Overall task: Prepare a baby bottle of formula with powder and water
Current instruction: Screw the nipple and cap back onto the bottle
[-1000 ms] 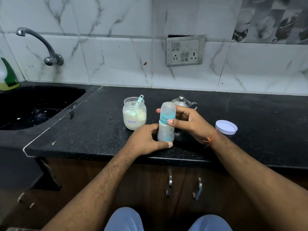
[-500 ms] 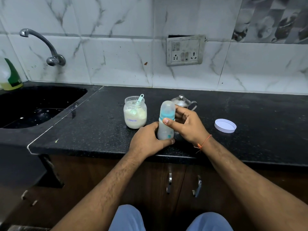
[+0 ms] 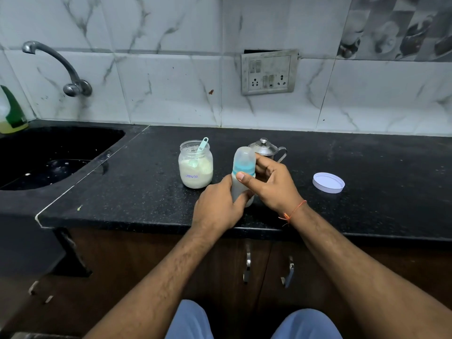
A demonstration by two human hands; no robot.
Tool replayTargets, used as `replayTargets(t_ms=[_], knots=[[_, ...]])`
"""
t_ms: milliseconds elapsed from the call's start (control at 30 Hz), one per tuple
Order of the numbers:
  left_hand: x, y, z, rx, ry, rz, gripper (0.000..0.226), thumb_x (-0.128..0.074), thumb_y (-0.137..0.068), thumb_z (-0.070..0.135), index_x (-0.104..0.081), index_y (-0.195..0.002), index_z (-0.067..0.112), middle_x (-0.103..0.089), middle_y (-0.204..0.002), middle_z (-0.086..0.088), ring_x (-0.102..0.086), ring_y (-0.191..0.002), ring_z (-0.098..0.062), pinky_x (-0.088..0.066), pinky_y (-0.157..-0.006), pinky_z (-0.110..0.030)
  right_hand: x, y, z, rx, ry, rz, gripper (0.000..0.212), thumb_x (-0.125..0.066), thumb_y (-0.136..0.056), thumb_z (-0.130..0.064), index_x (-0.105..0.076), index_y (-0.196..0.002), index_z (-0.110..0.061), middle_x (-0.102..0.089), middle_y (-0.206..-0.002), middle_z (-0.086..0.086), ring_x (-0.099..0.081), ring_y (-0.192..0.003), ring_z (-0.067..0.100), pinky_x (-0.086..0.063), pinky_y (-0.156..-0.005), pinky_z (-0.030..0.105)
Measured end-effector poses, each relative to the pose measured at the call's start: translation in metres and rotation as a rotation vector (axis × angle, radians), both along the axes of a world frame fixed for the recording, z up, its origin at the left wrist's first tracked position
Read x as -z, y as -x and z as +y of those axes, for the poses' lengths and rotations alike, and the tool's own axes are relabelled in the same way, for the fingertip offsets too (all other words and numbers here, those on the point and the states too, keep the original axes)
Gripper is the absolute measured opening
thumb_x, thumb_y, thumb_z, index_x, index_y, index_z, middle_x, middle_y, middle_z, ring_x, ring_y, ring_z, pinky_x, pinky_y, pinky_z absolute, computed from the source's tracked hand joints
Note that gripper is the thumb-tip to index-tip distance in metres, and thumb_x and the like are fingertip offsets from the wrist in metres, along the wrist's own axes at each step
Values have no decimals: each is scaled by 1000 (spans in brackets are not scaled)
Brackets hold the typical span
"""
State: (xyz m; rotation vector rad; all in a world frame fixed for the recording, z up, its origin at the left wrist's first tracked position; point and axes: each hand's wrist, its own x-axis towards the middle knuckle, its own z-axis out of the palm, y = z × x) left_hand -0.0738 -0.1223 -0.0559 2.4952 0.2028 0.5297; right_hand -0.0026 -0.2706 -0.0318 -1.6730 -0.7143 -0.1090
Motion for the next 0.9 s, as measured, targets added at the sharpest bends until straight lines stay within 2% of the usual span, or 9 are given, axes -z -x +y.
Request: replayTargets(t_ms=[67,167,233,300,367,500,633,733,900], knots=[[0,1,-7,-52,-27,1,40,-66,-100,60,-63,-121,26,-77,-104,-1,-73,-100,-32,-60,-83,-46,3,4,3,65,16,-37,53,-82,-89,-22,-68,-139,-12,-79,-124,-4,-73,-119,15,-56,-107,50],[-5,-1,0,-26,-21,21,48,-70,-94,69,-68,-117,27,-77,-99,6,-74,-96,-23,-57,-77,-40,1,5,2,44,58,-36,69,-84,-86,-33,-59,-149,-21,-75,-132,-6,-69,-126,11,-52,-113,49],[-11,-4,10,31,22,52,59,-74,-84,77,-73,-120,31,-79,-102,12,-75,-98,-14,-63,-84,-41,-11,6,-4,46,183,-94,97,-83,-84,-45,-28,-164,-45,-71,-139,-7,-63,-133,9,-47,-117,41],[-14,-5,16,90,89,60,78,-71,-67,88,-76,-125,35,-81,-106,16,-76,-101,-6,-66,-90,-42,-24,7,-11,61,358,-210,110,-80,-87,-47,2,-159,-65,-75,-129,-4,-71,-118,14,-53,-107,36],[-13,-6,19,120,131,53,86,-69,-59,88,-76,-127,36,-82,-110,17,-76,-105,-3,-65,-94,-41,-30,10,-13,84,474,-334,103,-79,-89,-47,-5,-159,-65,-76,-117,-3,-74,-94,20,-59,-95,40],[-7,-11,26,136,139,70,62,-81,-66,69,-76,-117,34,-82,-100,14,-77,-94,-8,-65,-89,-43,-23,16,-4,145,494,-390,93,-86,-77,-54,-30,-151,-57,-70,-121,-11,-69,-98,14,-57,-93,36],[0,-16,29,145,172,29,66,-69,-57,76,-76,-110,37,-82,-98,15,-77,-95,-6,-65,-88,-43,-16,13,3,214,434,-444,84,-85,-78,-44,-38,-147,-52,-68,-108,-15,-70,-95,18,-58,-90,39],[3,-20,31,161,198,30,67,-70,-57,73,-77,-113,36,-82,-100,17,-76,-97,-4,-65,-90,-43,-11,13,5,226,463,-451,84,-83,-81,-46,-34,-149,-54,-71,-110,-8,-72,-95,24,-59,-87,42],[4,-16,32,171,171,50,48,-87,-71,51,-68,-113,42,-75,-100,28,-72,-97,4,-64,-93,-42,-10,20,4,227,473,-394,109,-87,-77,-42,-16,-157,-58,-71,-121,-7,-73,-99,26,-59,-90,42]])
